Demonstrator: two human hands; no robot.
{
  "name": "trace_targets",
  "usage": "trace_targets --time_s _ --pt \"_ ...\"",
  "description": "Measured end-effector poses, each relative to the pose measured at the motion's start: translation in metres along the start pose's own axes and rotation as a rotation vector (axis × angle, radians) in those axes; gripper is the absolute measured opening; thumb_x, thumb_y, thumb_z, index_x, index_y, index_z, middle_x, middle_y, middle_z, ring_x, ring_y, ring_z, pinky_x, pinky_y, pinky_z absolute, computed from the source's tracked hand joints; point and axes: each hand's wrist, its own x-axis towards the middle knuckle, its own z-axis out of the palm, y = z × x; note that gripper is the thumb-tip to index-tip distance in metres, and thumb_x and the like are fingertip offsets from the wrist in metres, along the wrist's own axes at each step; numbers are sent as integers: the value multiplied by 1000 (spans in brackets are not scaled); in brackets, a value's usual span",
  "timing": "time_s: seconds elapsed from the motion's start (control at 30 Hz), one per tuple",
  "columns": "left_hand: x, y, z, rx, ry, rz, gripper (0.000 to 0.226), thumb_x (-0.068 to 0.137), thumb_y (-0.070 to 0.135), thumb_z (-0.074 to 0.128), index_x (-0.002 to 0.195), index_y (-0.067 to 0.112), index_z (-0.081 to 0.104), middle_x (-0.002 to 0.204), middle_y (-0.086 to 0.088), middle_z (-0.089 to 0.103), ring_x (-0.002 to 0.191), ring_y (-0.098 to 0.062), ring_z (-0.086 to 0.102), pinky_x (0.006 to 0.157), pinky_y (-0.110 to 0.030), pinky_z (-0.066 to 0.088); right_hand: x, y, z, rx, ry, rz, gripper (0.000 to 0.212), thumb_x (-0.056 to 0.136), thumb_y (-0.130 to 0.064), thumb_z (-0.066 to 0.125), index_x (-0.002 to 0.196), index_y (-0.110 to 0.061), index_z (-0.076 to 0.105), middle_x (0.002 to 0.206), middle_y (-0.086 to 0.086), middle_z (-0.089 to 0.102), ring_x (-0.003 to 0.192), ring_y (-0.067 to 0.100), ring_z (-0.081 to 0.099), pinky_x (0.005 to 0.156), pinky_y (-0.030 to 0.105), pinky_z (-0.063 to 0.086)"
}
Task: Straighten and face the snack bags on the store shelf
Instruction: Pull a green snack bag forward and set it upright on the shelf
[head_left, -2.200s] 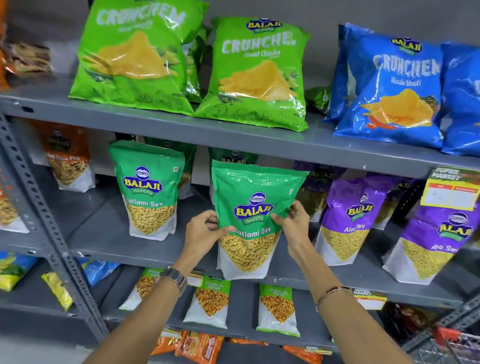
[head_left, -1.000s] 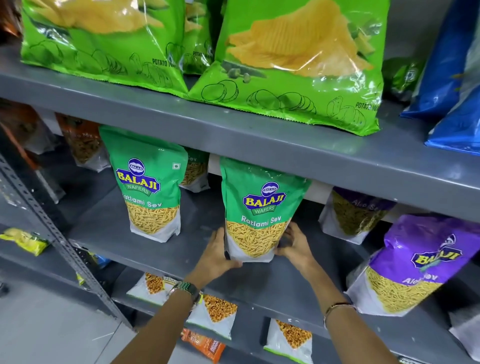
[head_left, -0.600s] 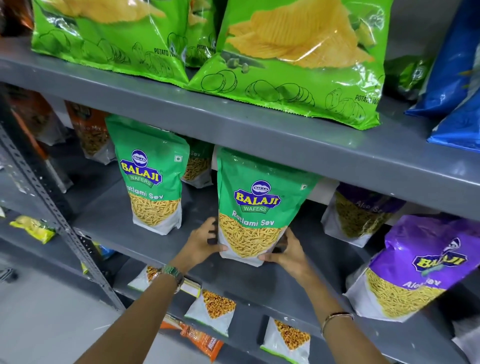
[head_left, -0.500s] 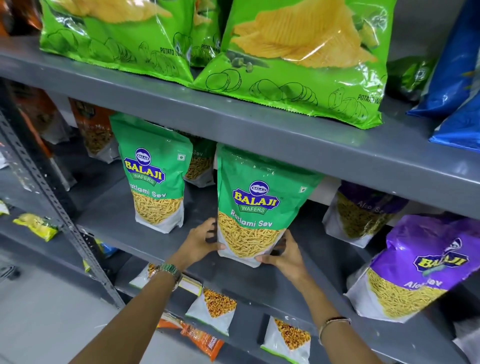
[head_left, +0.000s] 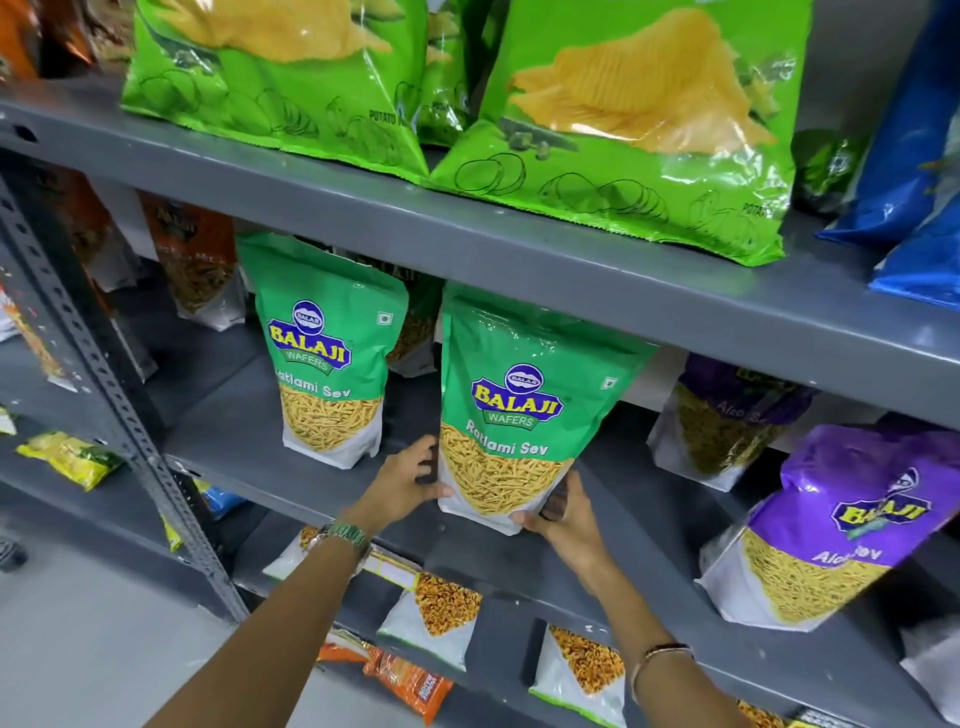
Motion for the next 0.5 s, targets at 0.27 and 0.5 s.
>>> trace_targets --time_s 0.27,0.5 --pt "-1 8 -3 -19 -70 29 79 75 4 70 140 6 26 145 -18 36 133 -35 38 107 -43 37 -4 7 13 12 96 -6 61 67 1 75 114 -16 40 103 -7 59 94 2 57 71 10 52" --pt "-26 11 -10 -271 5 165 55 79 -13 58 123 17 43 127 -7 47 125 -25 44 90 -27 49 -35 6 41 79 473 -23 77 67 6 74 132 -7 34 121 0 46 118 19 45 95 32 38"
